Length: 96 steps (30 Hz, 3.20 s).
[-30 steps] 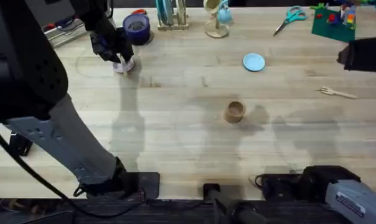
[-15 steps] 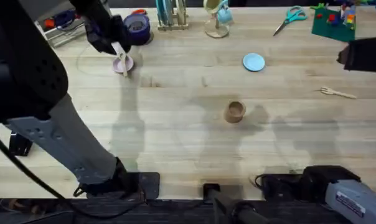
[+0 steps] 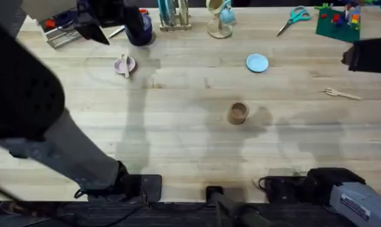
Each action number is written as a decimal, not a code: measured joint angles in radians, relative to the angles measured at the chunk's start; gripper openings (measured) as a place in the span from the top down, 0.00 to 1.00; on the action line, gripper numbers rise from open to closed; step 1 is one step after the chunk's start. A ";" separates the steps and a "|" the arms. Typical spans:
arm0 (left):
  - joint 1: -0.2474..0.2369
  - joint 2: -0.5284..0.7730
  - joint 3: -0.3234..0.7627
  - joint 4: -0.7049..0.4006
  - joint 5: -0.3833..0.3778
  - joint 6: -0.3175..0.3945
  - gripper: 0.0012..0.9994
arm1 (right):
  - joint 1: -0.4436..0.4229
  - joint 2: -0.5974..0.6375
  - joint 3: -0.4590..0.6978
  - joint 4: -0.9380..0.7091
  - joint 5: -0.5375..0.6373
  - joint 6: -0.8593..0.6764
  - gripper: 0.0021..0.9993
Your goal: Pick up a utensil and set it on the pink plate, then put the other utensil in the container.
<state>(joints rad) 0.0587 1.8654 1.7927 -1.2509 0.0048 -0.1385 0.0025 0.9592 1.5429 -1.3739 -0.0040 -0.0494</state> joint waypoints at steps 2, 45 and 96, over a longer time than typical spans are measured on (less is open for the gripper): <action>-0.018 -0.055 0.000 -0.025 0.000 0.004 0.18 | 0.000 0.000 0.000 0.000 0.000 0.000 0.00; -0.115 -0.864 -0.012 -0.364 0.226 0.270 0.00 | 0.000 0.000 0.000 0.000 0.000 0.000 0.00; -0.115 -1.007 -0.739 -0.060 0.754 1.133 0.01 | 0.000 0.032 0.001 -0.065 0.118 -0.112 0.00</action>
<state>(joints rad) -0.0559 0.8581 1.0534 -1.3109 0.7585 0.9941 0.0025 0.9910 1.5440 -1.4389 0.1139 -0.1613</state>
